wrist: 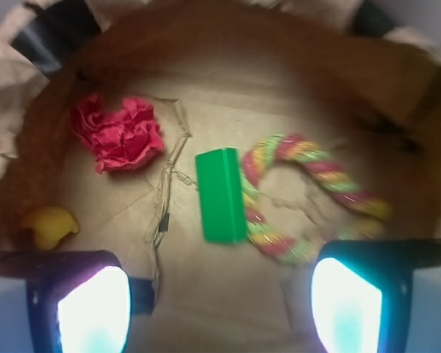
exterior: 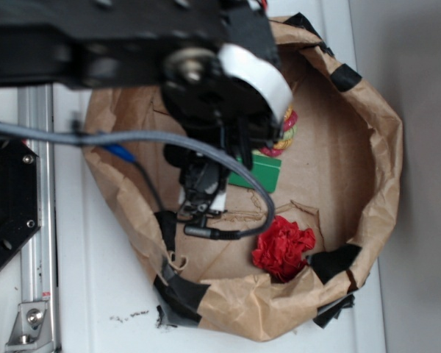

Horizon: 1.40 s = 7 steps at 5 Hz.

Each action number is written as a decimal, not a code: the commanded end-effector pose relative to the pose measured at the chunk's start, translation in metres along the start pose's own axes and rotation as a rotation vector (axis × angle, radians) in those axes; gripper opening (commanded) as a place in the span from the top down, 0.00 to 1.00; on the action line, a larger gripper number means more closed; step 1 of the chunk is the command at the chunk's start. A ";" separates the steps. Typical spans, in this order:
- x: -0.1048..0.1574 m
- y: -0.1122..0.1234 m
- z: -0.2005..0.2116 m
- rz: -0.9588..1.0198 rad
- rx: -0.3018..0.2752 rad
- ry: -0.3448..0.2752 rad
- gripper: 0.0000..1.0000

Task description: Grab the green block.

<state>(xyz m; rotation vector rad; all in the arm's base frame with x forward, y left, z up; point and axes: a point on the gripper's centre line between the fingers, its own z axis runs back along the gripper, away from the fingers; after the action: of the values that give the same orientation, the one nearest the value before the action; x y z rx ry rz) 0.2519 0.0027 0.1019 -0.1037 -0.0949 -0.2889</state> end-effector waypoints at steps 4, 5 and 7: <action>0.017 -0.012 -0.052 -0.027 -0.091 -0.102 1.00; 0.021 -0.024 -0.052 -0.029 -0.110 -0.104 1.00; 0.022 -0.038 -0.044 -0.056 -0.067 -0.105 1.00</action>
<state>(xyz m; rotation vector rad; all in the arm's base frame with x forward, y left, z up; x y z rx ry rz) 0.2645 -0.0339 0.0516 -0.1886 -0.1447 -0.3210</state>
